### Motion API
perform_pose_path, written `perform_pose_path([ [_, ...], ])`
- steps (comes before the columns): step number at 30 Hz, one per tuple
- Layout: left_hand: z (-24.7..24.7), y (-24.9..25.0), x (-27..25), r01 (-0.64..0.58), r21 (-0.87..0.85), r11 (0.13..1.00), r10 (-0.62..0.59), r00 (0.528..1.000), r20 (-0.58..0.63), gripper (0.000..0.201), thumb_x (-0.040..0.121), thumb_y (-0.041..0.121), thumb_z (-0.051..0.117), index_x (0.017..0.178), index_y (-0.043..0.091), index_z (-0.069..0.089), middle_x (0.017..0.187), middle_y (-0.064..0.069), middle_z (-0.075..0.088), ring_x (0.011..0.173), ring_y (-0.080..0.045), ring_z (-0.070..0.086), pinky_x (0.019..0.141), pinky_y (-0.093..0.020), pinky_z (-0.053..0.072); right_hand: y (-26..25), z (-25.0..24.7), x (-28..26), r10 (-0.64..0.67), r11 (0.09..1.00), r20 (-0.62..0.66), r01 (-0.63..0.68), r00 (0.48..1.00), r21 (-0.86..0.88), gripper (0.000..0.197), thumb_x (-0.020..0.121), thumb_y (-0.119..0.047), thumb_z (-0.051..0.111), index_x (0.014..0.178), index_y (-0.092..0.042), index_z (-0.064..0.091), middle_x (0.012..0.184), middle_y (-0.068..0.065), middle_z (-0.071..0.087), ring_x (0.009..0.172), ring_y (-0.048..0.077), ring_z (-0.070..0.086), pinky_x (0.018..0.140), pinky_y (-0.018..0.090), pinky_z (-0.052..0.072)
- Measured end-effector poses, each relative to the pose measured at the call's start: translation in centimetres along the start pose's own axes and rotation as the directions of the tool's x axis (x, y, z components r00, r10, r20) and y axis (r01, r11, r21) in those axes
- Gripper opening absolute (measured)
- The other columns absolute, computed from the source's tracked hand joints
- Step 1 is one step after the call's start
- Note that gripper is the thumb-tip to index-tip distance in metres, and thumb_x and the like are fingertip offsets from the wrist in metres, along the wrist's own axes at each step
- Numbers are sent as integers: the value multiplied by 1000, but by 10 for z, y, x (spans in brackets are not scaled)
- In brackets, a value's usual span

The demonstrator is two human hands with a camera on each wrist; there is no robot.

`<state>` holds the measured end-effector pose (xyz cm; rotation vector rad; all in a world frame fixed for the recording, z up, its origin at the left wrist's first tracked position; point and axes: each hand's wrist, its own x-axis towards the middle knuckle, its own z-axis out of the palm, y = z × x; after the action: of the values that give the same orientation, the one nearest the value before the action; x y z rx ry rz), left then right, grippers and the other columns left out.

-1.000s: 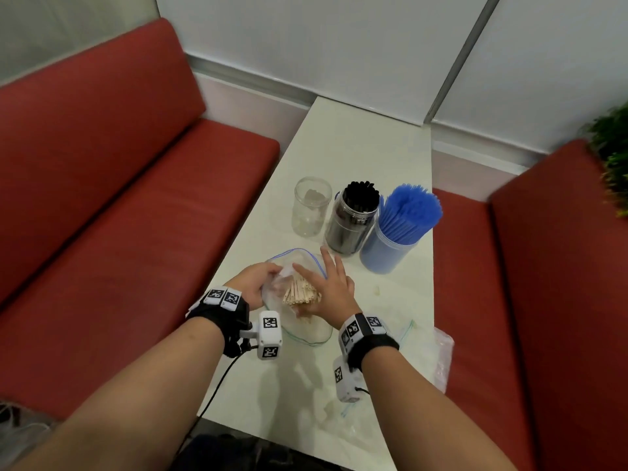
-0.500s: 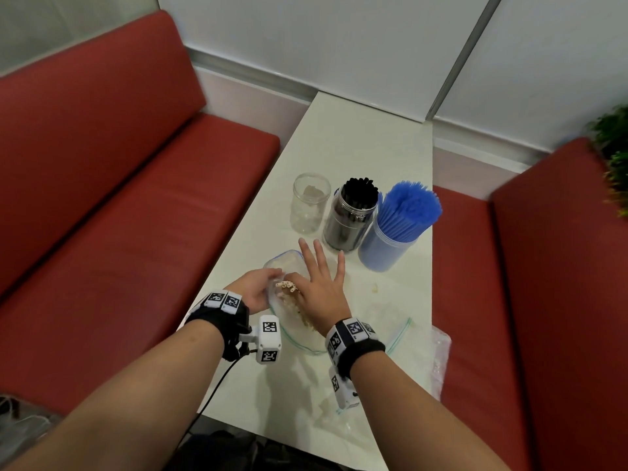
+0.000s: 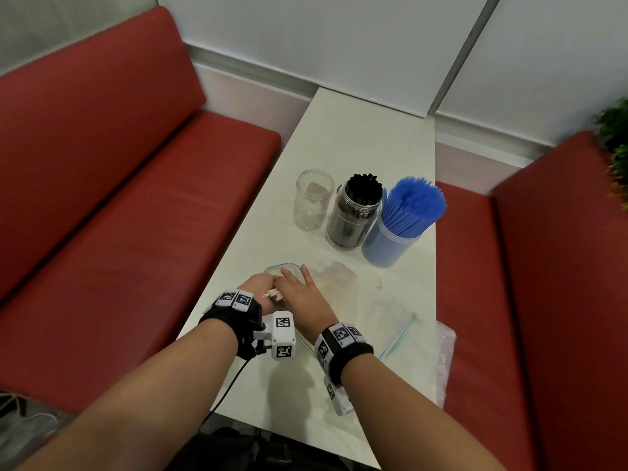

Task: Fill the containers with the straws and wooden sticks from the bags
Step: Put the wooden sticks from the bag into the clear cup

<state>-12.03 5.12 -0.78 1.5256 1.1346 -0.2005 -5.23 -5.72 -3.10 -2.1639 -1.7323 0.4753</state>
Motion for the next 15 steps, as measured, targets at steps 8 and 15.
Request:
perform_pose_path([
  [8, -5, 0, 29, 262, -712, 652, -190, 965, 181, 16, 96, 8, 52, 110, 10, 59, 92, -10, 59, 82, -24, 58, 81, -33, 50, -8, -20, 6, 185, 927, -240, -88, 953, 365, 29, 104, -22, 32, 120, -11, 53, 118, 12, 64, 130, 24, 44, 121, 33, 27],
  [15, 0, -1, 45, 194, -492, 849, -139, 979, 147, 36, 101, 13, 47, 133, 0, 49, 111, -15, 48, 93, -26, 50, 85, -39, 44, -15, -66, 16, 482, 712, -382, -98, 788, 696, 15, 108, -20, 38, 102, -10, 47, 84, -3, 61, 70, -4, 54, 67, 10, 40],
])
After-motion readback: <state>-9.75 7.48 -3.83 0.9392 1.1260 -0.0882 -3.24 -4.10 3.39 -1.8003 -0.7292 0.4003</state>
